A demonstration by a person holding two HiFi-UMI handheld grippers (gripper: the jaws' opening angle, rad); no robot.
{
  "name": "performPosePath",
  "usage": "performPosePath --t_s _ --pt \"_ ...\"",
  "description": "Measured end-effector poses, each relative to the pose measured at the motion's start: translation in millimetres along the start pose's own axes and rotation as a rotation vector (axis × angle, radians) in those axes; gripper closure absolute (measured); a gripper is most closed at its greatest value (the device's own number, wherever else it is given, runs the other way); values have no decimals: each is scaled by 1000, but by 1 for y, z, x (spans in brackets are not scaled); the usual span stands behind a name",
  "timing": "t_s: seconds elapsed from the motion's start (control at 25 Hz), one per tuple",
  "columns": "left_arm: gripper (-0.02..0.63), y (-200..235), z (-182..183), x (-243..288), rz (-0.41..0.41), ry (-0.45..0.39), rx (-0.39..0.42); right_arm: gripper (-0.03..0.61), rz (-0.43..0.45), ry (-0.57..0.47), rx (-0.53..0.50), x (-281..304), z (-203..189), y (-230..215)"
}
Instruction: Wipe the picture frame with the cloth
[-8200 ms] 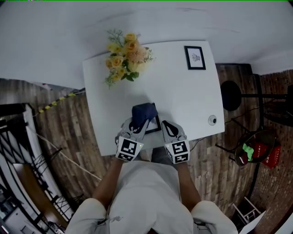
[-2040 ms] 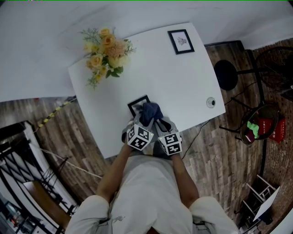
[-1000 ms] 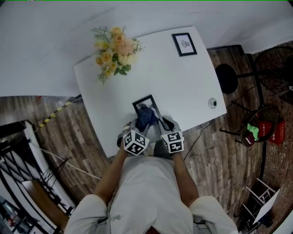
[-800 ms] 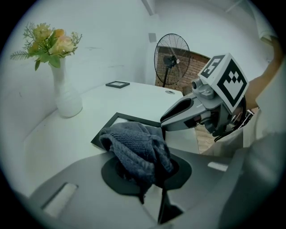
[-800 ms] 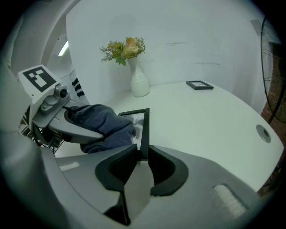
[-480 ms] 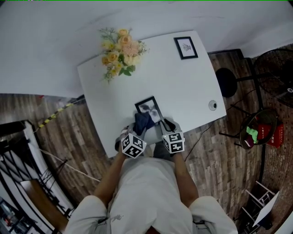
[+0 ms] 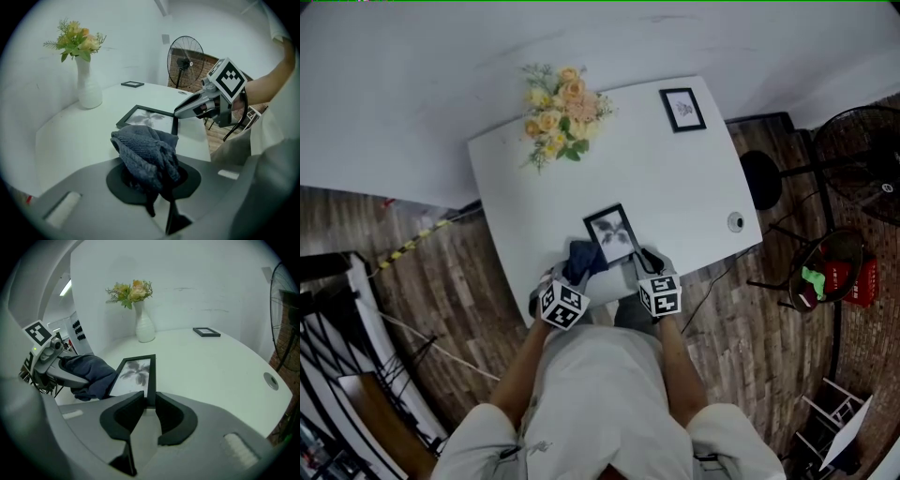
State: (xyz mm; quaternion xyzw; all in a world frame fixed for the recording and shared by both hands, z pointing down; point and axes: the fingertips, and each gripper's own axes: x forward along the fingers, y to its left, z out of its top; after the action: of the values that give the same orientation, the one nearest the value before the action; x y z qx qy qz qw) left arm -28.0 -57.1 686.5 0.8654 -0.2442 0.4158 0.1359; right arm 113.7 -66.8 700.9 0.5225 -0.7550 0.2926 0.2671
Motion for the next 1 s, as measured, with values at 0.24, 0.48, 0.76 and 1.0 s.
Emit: performPosePath --t_s 0.24,0.48,0.76,1.0 --pt "528 10 -4 -13 13 -44 -9 497 -47 16 -61 -3 3 2" --pt "528 23 16 -37 28 -169 -15 497 -75 -61 -96 -26 27 18" --pt "528 35 53 -64 29 -331 2 497 -116 -148 -150 -59 61 37" --pt "527 41 89 -94 39 -454 -9 512 -118 -252 -174 -90 101 51"
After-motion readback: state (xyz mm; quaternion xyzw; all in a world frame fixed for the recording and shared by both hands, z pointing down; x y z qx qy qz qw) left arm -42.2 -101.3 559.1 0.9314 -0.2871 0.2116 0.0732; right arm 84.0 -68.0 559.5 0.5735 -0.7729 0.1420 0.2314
